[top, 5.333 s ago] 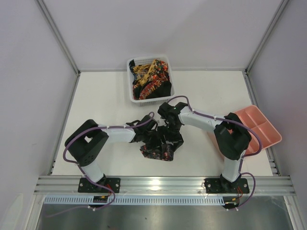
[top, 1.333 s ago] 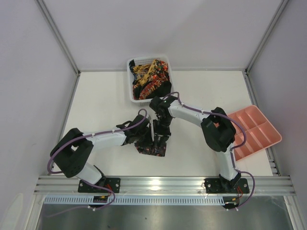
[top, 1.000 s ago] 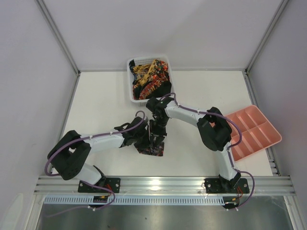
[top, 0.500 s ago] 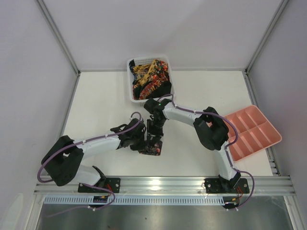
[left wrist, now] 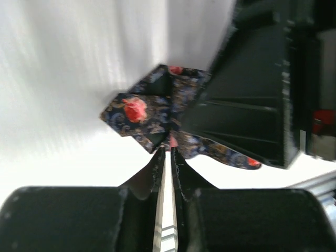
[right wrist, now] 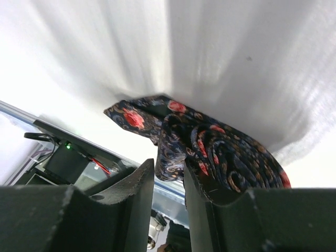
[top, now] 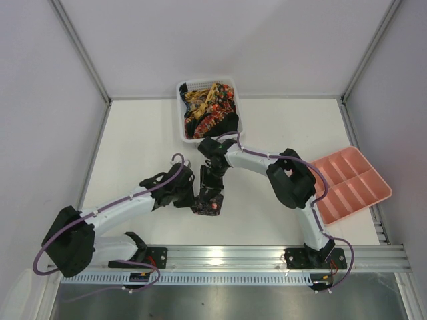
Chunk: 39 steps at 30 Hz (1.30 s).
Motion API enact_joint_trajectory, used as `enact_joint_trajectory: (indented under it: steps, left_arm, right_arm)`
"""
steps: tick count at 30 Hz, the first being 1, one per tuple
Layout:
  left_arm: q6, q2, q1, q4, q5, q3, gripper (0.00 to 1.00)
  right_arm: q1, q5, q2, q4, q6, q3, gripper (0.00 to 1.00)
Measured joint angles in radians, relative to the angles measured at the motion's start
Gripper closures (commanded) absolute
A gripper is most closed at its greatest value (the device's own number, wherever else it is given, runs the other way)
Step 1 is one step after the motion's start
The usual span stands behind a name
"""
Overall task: Roll the ties
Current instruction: Roll the tie
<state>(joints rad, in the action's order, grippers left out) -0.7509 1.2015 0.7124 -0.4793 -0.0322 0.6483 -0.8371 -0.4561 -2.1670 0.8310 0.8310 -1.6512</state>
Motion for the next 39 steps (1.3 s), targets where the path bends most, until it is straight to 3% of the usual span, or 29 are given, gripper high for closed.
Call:
enact_joint_trajectory:
  steps: [24, 39]
  left_arm:
    - [-0.011, 0.209, -0.005, 0.143, 0.101, 0.000, 0.93]
    - [-0.018, 0.248, -0.009, 0.185, 0.118, 0.023, 0.96]
  right_arm:
    - [0.022, -0.023, -0.019, -0.026, 0.006, -0.002, 0.48]
    - [0.045, 0.032, -0.019, 0.055, -0.019, -0.040, 0.46]
